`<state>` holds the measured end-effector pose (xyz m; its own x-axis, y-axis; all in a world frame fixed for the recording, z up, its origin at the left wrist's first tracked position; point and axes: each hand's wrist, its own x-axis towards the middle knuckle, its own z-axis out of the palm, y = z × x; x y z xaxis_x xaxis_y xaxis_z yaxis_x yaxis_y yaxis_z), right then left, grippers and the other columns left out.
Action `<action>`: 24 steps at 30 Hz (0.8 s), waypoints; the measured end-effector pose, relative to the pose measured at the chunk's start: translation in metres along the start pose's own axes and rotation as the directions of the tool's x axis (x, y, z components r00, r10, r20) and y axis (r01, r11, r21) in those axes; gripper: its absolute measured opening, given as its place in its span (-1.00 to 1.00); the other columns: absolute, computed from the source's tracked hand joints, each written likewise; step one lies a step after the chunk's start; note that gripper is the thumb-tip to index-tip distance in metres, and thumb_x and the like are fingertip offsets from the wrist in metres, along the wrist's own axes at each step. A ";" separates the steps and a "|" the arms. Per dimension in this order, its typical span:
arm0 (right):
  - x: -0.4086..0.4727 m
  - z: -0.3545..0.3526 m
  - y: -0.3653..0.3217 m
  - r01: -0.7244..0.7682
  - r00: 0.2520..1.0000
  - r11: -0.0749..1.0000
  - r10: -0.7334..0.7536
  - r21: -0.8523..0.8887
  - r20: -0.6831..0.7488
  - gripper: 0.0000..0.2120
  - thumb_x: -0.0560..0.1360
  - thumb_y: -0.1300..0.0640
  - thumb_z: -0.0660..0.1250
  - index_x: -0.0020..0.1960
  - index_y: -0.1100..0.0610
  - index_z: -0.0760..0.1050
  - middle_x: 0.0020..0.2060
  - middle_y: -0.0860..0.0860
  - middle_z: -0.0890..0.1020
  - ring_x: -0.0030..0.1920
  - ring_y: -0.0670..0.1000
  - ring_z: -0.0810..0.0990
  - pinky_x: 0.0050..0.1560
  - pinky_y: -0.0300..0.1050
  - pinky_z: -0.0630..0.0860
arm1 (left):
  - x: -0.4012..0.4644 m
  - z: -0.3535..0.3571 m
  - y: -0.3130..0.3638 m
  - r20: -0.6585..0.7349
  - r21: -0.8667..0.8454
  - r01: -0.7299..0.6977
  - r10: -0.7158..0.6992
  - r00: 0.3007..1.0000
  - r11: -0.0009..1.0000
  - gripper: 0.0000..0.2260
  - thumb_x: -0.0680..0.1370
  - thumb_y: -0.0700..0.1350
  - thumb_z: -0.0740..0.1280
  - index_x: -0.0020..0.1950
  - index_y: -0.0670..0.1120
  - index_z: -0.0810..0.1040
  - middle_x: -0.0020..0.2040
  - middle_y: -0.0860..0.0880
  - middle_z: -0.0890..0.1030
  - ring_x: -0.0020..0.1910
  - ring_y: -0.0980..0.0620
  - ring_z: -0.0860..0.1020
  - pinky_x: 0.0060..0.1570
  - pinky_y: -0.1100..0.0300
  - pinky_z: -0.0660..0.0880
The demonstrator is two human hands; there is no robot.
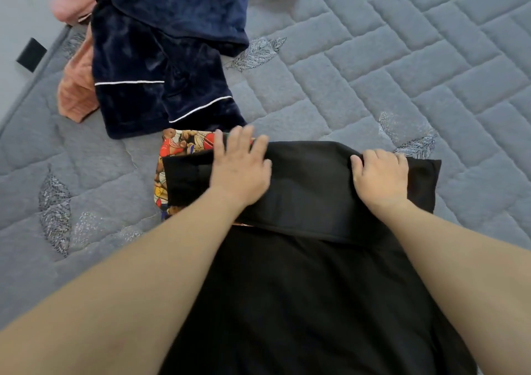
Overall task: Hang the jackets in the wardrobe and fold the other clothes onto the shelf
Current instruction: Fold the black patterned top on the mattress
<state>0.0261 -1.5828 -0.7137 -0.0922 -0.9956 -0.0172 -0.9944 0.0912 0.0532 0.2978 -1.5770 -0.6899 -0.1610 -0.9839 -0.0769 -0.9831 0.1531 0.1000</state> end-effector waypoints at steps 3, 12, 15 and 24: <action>-0.001 0.008 -0.003 -0.007 1.000 1.000 0.006 0.025 0.025 -0.62 0.63 -0.06 0.11 0.08 0.23 0.52 0.06 0.19 0.60 0.15 0.23 0.51 0.39 0.20 0.19 | -0.004 0.030 0.022 0.188 -0.049 0.024 -0.014 0.982 0.999 -0.43 0.61 0.25 -0.06 0.60 0.13 -0.06 0.62 -0.03 -0.08 0.58 -0.10 -0.16 0.40 -0.36 -0.32; -0.011 0.051 -0.011 -0.050 0.998 0.981 0.057 0.188 -0.034 -0.45 0.54 -0.09 0.05 0.47 0.10 0.32 0.49 0.12 0.31 0.52 0.16 0.16 0.54 0.15 -0.09 | -0.011 0.081 0.014 0.110 0.036 0.034 -0.038 0.993 0.999 -0.37 0.58 0.29 -0.05 0.61 0.15 -0.12 0.63 -0.02 -0.12 0.59 -0.10 -0.16 0.35 -0.51 -0.20; -0.009 0.058 -0.009 -0.042 0.997 0.976 0.054 0.212 -0.053 -0.46 0.52 -0.07 0.08 0.45 0.10 0.34 0.48 0.11 0.32 0.52 0.16 0.18 0.54 0.14 -0.10 | -0.009 0.087 0.012 0.107 0.050 0.015 -0.020 0.994 0.999 -0.34 0.55 0.26 0.02 0.62 0.13 -0.06 0.63 -0.04 -0.07 0.60 -0.13 -0.11 0.34 -0.53 -0.18; -0.008 0.067 -0.010 -0.015 0.996 0.969 0.037 0.246 -0.087 -0.44 0.49 -0.05 0.11 0.46 0.10 0.33 0.49 0.11 0.32 0.52 0.17 0.18 0.54 0.12 -0.14 | -0.006 0.091 0.012 0.106 0.073 0.008 -0.016 0.994 0.997 -0.30 0.51 0.24 0.06 0.61 0.11 -0.07 0.62 -0.07 -0.04 0.59 -0.16 -0.08 0.33 -0.55 -0.17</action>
<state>0.0328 -1.5743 -0.7813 -0.1245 -0.9896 0.0716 -0.9750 0.1086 -0.1937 0.2793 -1.5604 -0.7788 -0.1540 -0.9710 -0.1830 -0.9881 0.1517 0.0262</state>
